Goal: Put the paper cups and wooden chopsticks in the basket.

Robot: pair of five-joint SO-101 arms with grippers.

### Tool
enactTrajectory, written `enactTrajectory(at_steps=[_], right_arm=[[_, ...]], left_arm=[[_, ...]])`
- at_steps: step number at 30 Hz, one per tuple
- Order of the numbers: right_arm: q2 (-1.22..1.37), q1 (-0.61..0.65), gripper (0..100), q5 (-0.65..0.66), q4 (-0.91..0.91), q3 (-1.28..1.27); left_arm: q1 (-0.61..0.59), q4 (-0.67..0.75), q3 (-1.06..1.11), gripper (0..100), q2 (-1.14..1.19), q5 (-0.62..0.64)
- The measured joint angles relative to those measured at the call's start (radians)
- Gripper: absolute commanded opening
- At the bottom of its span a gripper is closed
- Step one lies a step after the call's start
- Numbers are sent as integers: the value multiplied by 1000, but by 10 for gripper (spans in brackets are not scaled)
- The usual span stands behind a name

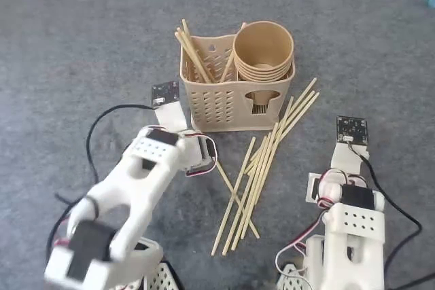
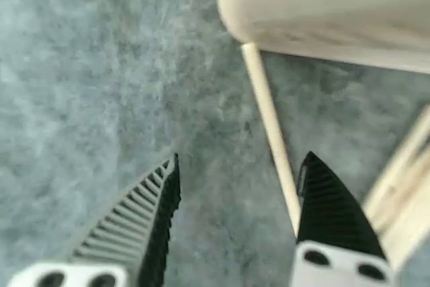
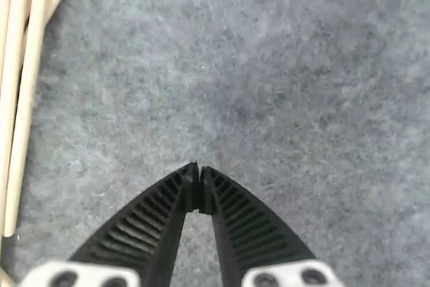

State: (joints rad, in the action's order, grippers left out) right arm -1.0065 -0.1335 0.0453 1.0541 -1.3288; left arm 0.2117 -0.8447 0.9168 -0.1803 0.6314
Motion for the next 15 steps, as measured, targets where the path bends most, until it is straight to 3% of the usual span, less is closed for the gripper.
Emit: enactTrajectory(at_steps=[10,15], right_arm=[[0,0,8,32,0,0],[0,-2,8,44,0,0]], left_arm=[[5,48,-35,269,101,25],[5,49,-35,156,101,23]])
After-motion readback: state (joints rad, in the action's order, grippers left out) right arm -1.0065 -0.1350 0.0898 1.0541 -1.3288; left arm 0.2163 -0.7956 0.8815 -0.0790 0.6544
